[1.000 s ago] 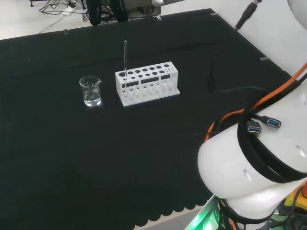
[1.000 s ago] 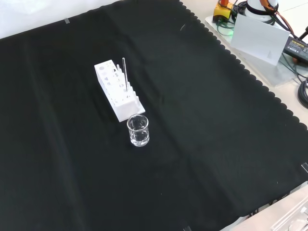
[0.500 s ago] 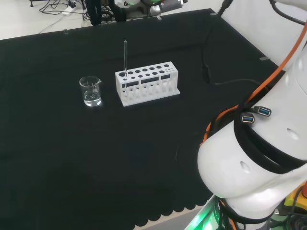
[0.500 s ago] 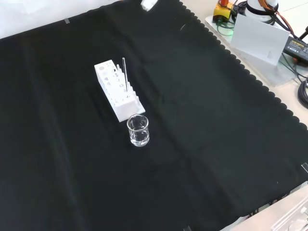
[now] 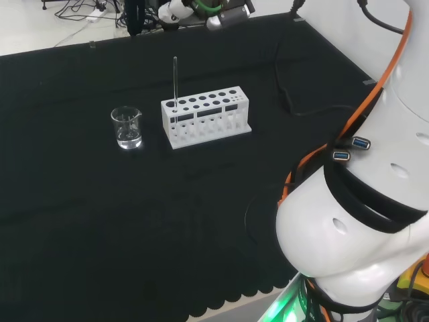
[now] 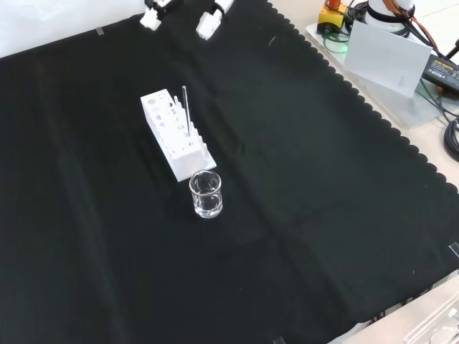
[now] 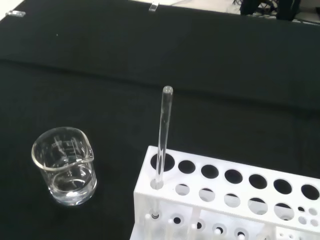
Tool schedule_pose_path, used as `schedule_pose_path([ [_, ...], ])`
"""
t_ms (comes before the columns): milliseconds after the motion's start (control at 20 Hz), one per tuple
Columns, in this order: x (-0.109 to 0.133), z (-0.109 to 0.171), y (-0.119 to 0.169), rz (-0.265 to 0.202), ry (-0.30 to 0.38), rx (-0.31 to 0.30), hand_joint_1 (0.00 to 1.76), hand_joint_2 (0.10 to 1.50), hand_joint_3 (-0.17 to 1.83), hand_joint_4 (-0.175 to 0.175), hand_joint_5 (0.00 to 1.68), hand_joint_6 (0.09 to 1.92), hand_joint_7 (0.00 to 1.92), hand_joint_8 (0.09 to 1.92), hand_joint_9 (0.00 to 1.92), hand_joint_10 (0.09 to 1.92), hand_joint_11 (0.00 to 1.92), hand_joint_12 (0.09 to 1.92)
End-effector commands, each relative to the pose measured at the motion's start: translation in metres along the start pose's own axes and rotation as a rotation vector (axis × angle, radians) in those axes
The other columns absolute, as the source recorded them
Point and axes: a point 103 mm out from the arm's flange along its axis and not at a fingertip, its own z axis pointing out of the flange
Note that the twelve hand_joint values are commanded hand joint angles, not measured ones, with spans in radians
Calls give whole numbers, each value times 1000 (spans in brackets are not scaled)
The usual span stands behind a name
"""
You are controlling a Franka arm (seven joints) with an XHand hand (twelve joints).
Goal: Take the glass rod from the white test tube rack.
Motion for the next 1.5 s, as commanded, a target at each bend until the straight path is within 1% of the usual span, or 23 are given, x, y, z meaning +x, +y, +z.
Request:
schedule_pose_path([
  [50,-1,16,13,-28,-17,22,550,1203,-175,-128,312,87,181,752,309,764,131,1434],
  [400,-4,39,20,-34,-24,64,546,1205,-175,-128,314,87,185,752,313,762,133,1432],
  [450,-4,43,21,-41,-21,67,546,1206,-175,-128,314,87,188,753,314,762,134,1432],
  [850,-6,74,19,-54,-15,113,547,1208,-175,-128,317,87,201,757,339,766,158,1432],
  [1250,-6,93,26,-59,-8,132,548,1208,-175,-128,319,87,207,758,353,765,173,1426],
  [1500,-4,107,26,-65,3,144,547,1208,-175,-128,317,87,209,759,360,764,178,1423],
])
